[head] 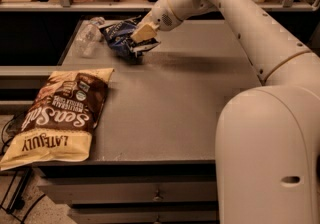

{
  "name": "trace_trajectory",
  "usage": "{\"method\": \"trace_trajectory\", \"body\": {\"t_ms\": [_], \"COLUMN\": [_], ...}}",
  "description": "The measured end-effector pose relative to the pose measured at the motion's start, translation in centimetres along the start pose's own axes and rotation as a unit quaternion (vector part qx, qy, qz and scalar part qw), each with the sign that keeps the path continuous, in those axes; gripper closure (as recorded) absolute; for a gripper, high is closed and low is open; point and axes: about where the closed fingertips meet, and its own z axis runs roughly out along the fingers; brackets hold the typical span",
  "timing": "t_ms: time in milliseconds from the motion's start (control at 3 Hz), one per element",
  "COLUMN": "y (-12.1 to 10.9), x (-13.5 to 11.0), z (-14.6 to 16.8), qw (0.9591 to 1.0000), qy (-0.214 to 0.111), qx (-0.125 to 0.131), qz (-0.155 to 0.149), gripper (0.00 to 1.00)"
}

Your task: Move blue chip bag near water bottle

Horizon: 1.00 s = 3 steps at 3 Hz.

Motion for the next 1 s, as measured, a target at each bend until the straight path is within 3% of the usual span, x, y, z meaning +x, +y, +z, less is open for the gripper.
{"method": "trace_trajectory", "body": {"t_ms": [667, 1000], "y": [0.70, 0.79], "x": [0.90, 0.93], "z": [0.09, 0.47], "qw": [0.9993, 0.9993], "qy": [-0.008, -0.007], "qx": [0.003, 0.001], "qz": [0.037, 0.036], "gripper": [0.17, 0.00]}}
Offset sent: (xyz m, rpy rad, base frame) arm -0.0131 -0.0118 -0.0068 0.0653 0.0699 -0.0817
